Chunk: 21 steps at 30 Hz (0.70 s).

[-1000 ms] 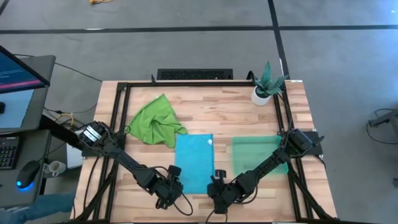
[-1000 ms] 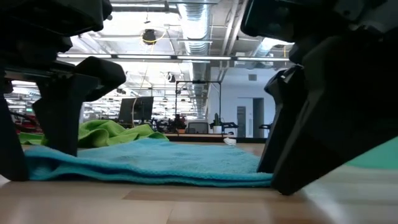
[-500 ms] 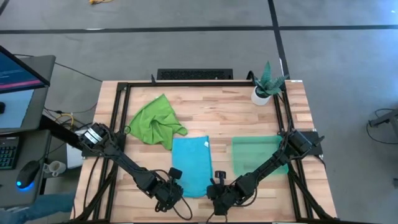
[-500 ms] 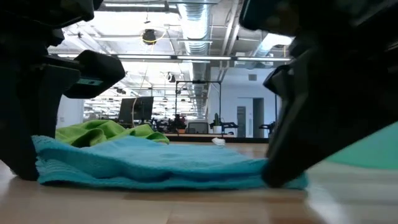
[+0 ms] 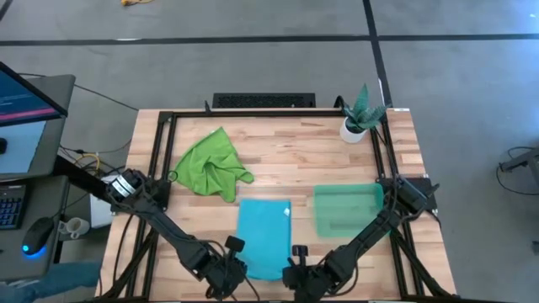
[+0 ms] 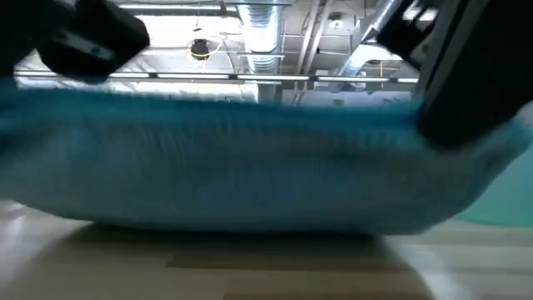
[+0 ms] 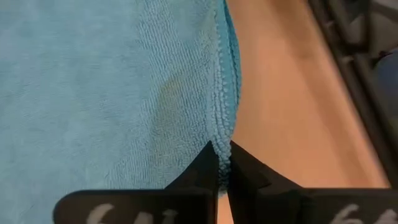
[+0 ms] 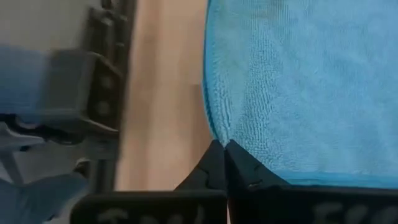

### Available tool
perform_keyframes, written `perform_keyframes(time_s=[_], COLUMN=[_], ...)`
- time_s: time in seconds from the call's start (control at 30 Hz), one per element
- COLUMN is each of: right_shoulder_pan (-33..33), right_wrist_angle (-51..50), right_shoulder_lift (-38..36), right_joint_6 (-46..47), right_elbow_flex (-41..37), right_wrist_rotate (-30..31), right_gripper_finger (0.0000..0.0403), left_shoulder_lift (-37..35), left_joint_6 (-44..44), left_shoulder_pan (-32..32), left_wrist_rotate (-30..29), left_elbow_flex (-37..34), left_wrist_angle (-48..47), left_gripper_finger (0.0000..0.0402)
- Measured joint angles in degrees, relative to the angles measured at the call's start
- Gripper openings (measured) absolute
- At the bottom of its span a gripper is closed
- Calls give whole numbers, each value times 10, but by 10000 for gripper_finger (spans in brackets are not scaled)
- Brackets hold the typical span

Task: Roll microfiber towels into tight, uniform cylinder then place into a basket
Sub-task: Fold the blue microfiber towel

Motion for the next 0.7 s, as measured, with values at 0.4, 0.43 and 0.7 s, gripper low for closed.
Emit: perform_keyframes(time_s=[0.4,0.43,0.7], right_shoulder_pan=[22,21,-16], right_wrist_angle=[-110,-125,-262], right_shoulder_lift=[-1,-2,-2], right_joint_6=[0,0,13], right_elbow_flex=[113,119,121], right_wrist_rotate=[55,61,77], right_gripper_finger=[6,6,8], left_shoulder_lift=[-2,-2,-3], left_joint_6=[-60,-62,-75], left_shoulder_pan=[-43,-43,-12], left_wrist_rotate=[-110,-127,-219], left_elbow_flex=[114,124,125], left_wrist_angle=[-203,-226,-300], left_gripper_finger=[6,6,6])
